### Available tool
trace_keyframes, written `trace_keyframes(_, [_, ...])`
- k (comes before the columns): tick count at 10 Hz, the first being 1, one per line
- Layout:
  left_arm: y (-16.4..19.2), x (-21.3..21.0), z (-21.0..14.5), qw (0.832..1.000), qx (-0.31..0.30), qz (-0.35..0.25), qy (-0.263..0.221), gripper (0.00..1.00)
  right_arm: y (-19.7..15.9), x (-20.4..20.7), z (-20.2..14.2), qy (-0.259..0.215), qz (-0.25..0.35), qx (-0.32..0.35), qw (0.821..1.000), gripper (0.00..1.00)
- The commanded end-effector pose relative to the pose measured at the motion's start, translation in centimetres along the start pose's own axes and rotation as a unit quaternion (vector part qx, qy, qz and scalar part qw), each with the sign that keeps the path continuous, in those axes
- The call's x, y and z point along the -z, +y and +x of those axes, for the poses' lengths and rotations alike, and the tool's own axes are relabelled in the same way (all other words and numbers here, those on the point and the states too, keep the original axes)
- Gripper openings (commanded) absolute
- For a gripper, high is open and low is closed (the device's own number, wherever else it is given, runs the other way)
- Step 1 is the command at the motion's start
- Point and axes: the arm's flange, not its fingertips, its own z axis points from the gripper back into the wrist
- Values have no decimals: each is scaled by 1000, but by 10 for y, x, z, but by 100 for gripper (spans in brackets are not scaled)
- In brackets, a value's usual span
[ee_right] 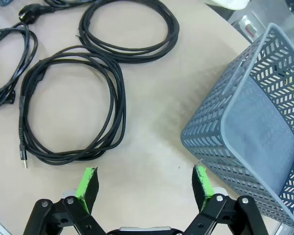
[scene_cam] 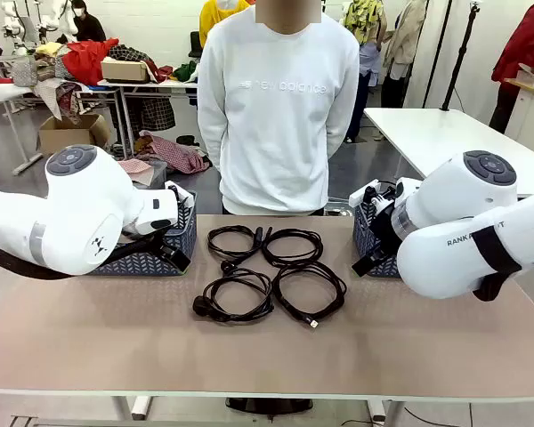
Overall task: Organize the cables according to human instructions.
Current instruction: Pick up a bundle of cables and place it in the basket indicated by the human.
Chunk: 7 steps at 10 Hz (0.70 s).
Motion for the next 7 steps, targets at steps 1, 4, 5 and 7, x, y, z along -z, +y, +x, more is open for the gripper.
trace_keyframes(1, [0,0,0,1000,0,0,0,100,0,0,0,0,0,0,1000,100])
trace_keyframes(4, [0,0,0,1000,0,0,0,100,0,0,0,0,0,0,1000,100])
trace_keyframes(5, [0,0,0,1000,0,0,0,100,0,0,0,0,0,0,1000,100])
trace_keyframes(7, [0,0,0,1000,0,0,0,100,0,0,0,0,0,0,1000,100])
